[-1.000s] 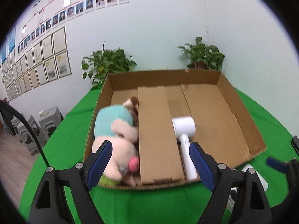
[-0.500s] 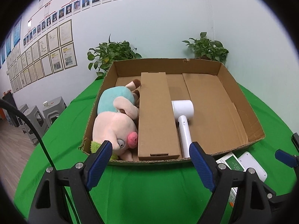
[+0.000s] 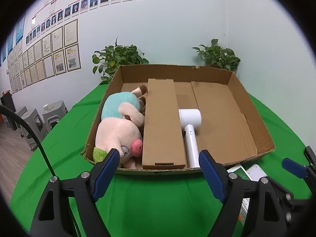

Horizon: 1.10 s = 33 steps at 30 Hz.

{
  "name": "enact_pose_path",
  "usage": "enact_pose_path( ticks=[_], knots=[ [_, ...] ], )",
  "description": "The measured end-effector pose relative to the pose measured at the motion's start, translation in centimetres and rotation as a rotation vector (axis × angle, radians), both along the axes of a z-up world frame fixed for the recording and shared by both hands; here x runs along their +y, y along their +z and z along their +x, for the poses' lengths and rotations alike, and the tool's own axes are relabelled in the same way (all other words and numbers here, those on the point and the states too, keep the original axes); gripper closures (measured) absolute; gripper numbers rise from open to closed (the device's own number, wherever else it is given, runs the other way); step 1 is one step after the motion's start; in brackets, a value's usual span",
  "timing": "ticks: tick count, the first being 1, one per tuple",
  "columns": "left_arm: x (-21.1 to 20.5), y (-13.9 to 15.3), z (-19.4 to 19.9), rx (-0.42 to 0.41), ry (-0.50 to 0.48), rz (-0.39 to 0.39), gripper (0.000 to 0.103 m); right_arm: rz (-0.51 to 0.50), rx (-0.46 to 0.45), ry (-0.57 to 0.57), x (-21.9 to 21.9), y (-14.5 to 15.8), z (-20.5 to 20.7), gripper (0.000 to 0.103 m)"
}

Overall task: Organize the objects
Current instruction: 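Move the right gripper to the white medicine box and grasp it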

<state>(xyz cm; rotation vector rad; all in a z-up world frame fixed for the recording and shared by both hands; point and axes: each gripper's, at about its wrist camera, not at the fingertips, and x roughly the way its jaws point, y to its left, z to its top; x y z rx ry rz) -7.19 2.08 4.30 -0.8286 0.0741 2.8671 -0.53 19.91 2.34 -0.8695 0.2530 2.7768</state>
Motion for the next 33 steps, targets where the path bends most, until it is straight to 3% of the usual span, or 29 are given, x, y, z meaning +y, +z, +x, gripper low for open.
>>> enact_pose_path(
  ticks=[1,2,3,4,7,8,9,10,12,14,21,26,30,33],
  knots=[
    [0.1,0.0,0.0,0.004,-0.006,-0.006,0.039,0.006,-0.006,0.001,0.0,0.0,-0.1,0.048],
    [0.2,0.0,0.0,0.002,-0.012,-0.011,0.05,0.012,-0.011,0.001,0.1,0.0,-0.4,0.066],
    [0.3,-0.1,-0.2,-0.014,-0.025,-0.015,0.079,0.021,-0.018,-0.002,0.1,-0.1,-0.5,0.075],
    [0.4,-0.2,-0.4,-0.031,-0.038,-0.009,0.096,0.031,-0.022,-0.004,0.0,-0.1,-0.5,0.075],
    [0.4,-0.3,-0.4,-0.041,-0.054,0.016,0.095,0.009,-0.018,0.001,0.1,-0.3,-0.5,0.066],
    [0.4,-0.2,-0.3,-0.03,-0.05,0.018,0.094,-0.002,-0.024,0.004,0.2,-0.4,-0.7,0.041],
    [0.4,-0.1,-0.2,-0.022,-0.048,0.02,0.08,-0.013,-0.021,0.005,0.3,-0.5,-0.7,0.01],
    [0.4,0.0,-0.1,-0.021,-0.055,0.023,0.051,-0.025,-0.012,0.003,0.5,-0.6,-0.6,0.001],
    [0.3,0.1,-0.1,-0.014,-0.058,0.029,0.017,-0.048,0.022,-0.017,1.0,-0.5,-0.2,0.001],
    [0.0,0.2,0.0,-0.004,-0.047,0.042,0.017,-0.066,0.019,-0.005,1.2,-0.5,-0.2,0.001],
    [-1.1,-0.7,-0.7,-0.089,-0.064,0.088,0.017,-0.058,0.018,0.079,1.4,-0.8,0.6,0.001],
    [-1.1,-2.6,-1.0,-0.206,-0.147,0.111,0.017,-0.012,-0.068,0.14,1.7,-3.1,2.8,0.001],
    [-0.1,-4.8,-0.9,-0.293,-0.211,0.13,0.017,-0.044,-0.172,0.154,2.1,-5.9,3.5,0.001],
    [0.6,-5.8,-0.7,-0.348,-0.256,0.173,0.017,-0.056,-0.197,0.173,1.3,-7.1,3.4,0.002]
  ],
)
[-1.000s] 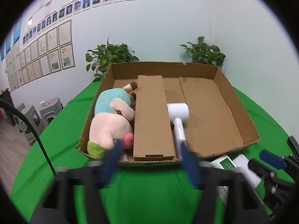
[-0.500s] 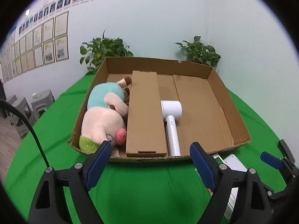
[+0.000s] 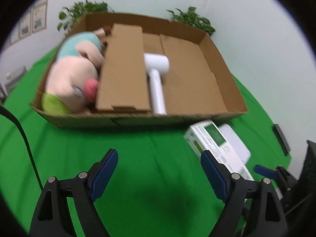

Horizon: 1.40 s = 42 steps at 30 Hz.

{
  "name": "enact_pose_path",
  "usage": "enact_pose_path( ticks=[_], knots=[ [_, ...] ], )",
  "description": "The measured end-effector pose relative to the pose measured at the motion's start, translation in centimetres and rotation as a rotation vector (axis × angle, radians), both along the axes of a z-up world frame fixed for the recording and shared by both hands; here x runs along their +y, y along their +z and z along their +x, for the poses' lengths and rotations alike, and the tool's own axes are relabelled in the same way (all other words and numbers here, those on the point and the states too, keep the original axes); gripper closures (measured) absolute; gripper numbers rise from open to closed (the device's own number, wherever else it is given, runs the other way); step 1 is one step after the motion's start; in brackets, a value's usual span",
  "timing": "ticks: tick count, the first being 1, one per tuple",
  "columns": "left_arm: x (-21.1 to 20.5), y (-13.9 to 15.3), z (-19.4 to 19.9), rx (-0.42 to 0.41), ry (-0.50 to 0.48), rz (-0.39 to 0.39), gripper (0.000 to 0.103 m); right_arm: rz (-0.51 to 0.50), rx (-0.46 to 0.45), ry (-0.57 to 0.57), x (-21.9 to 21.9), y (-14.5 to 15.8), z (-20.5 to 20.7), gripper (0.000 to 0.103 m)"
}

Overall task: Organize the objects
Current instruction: 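Move the right gripper to the white medicine box and grasp it, then lift the medicine box with the right gripper and carry it over the tray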

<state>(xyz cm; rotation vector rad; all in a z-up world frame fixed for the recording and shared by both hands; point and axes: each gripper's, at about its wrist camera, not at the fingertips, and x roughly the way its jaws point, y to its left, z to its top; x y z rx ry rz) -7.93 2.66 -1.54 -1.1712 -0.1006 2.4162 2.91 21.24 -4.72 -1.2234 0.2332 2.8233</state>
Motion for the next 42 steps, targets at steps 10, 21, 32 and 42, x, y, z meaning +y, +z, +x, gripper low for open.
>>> enact_pose_path(
  ticks=[10,21,32,42],
  knots=[
    [-0.9,0.0,0.2,-0.053,-0.011,0.062,0.017,0.091,-0.029,0.04,-3.9,-1.1,-1.4,0.039],
    [0.9,-3.0,-0.3,-0.241,-0.178,0.267,0.017,0.053,-0.038,0.094,-5.4,-1.2,-2.1,0.0],
    [3.7,-5.1,0.0,-0.347,-0.247,0.345,0.019,0.021,-0.07,0.052,-5.4,-2.2,-1.6,0.035],
    [4.3,-6.0,0.5,-0.377,-0.229,0.291,0.037,-0.298,-0.055,-0.005,-2.4,-2.4,-0.5,0.037]
  ],
)
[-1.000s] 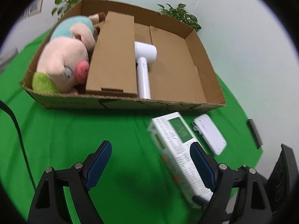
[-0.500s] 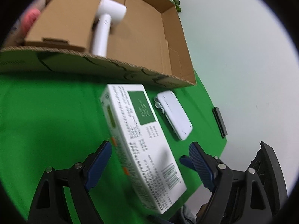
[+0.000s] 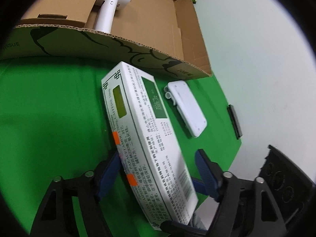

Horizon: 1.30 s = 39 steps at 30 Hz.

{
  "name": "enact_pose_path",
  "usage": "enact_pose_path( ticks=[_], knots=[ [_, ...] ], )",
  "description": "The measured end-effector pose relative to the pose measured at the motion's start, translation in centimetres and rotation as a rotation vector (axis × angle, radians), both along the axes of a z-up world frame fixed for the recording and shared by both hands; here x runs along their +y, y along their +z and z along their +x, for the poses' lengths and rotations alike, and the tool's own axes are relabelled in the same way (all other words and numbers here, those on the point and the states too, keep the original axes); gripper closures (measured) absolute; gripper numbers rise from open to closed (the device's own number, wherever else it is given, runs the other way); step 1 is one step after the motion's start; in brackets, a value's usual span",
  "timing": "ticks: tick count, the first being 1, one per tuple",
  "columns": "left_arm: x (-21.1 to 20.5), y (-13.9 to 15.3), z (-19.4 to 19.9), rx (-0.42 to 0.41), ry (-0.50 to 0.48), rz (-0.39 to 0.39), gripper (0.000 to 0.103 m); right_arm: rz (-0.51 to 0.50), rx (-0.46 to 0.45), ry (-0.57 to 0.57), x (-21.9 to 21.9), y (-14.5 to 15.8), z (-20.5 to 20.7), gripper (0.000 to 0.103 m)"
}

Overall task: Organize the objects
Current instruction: 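Lift the medicine box with the right gripper and carry it over the tray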

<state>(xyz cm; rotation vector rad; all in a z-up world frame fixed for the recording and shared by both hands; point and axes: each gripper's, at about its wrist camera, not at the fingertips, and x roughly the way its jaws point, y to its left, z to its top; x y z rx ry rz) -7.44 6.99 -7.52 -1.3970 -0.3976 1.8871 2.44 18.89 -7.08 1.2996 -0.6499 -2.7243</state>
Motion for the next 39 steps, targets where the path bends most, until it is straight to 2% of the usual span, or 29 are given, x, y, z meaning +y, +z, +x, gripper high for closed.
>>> enact_pose_path(
  ticks=[1,5,9,13,16,22,26,29,33,35,39],
  knots=[
    [0.1,-0.1,0.0,-0.002,-0.003,-0.013,0.047,0.013,0.002,0.002,-0.2,0.1,0.1,0.038],
    [-0.3,0.3,0.2,0.019,0.003,-0.007,0.048,0.067,0.011,0.013,-1.1,0.5,0.4,0.039],
    [-0.5,2.1,0.4,0.073,0.007,0.018,0.052,0.112,0.038,0.009,-1.8,1.6,0.8,0.04],
    [-0.4,5.7,0.0,0.16,0.005,0.046,0.054,0.186,0.112,-0.012,-2.4,4.2,0.8,0.04],
    [0.2,9.0,-0.5,0.25,-0.007,0.039,0.054,0.234,0.17,-0.032,-2.3,6.5,0.1,0.041],
    [1.7,15.6,-1.3,0.416,-0.037,0.048,0.054,0.284,0.276,-0.065,-0.9,11.9,-1.2,0.041],
    [2.9,18.7,-3.0,0.486,-0.046,0.021,0.054,0.299,0.315,-0.078,0.4,14.8,-2.3,0.041],
    [3.8,20.7,-5.6,0.511,-0.05,-0.018,0.055,0.297,0.311,-0.065,2.0,16.7,-4.6,0.041],
    [4.2,23.3,-9.0,0.512,-0.025,-0.016,0.055,0.283,0.322,-0.051,4.1,19.8,-7.9,0.041],
    [4.3,23.8,-9.9,0.516,-0.015,-0.031,0.055,0.271,0.317,-0.033,4.9,21.0,-9.8,0.041],
    [3.3,23.8,-12.0,0.461,0.003,-0.023,0.055,0.272,0.286,-0.013,5.3,21.9,-13.2,0.041]
  ],
)
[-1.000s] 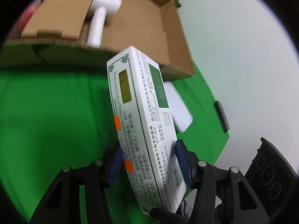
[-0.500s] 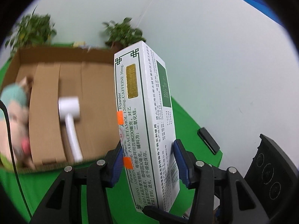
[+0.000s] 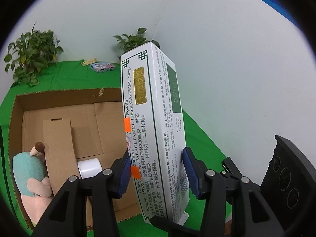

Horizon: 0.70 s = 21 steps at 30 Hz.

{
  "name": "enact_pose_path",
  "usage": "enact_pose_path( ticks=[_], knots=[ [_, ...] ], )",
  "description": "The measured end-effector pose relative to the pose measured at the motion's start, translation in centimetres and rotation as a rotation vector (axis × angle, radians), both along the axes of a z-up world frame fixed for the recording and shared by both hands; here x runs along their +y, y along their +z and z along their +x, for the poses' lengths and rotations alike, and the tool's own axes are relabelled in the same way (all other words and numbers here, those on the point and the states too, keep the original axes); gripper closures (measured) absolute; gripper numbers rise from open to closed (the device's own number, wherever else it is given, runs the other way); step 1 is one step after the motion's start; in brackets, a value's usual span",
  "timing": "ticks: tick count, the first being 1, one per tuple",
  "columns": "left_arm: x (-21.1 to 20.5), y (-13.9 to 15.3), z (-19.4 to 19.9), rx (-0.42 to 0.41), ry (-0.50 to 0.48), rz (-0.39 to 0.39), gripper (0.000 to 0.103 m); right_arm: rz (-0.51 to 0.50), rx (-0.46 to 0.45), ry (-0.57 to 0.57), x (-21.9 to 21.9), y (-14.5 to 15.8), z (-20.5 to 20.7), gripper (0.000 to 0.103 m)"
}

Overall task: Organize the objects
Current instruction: 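Lift the medicine box with the right gripper and carry it over the tray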

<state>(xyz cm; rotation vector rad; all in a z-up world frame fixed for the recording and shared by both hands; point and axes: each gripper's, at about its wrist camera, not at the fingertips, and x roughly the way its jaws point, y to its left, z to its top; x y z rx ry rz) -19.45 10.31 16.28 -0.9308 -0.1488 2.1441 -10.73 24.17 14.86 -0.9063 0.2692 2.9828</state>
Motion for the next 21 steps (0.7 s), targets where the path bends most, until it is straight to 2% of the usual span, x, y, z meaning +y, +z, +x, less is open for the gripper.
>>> enact_pose_path(
  ticks=[6,11,21],
  knots=[
    [0.3,-1.5,-1.8,-0.028,0.016,-0.035,0.055,-0.032,-0.047,0.009,0.2,-0.9,-3.9,0.042],
    [0.5,-3.6,-2.7,-0.065,0.021,-0.053,0.055,-0.062,-0.089,0.013,0.3,-2.9,-5.0,0.042],
    [1.4,-10.0,-3.3,-0.162,0.041,-0.12,0.055,-0.137,-0.189,0.012,2.4,-9.9,-7.0,0.042]
  ],
)
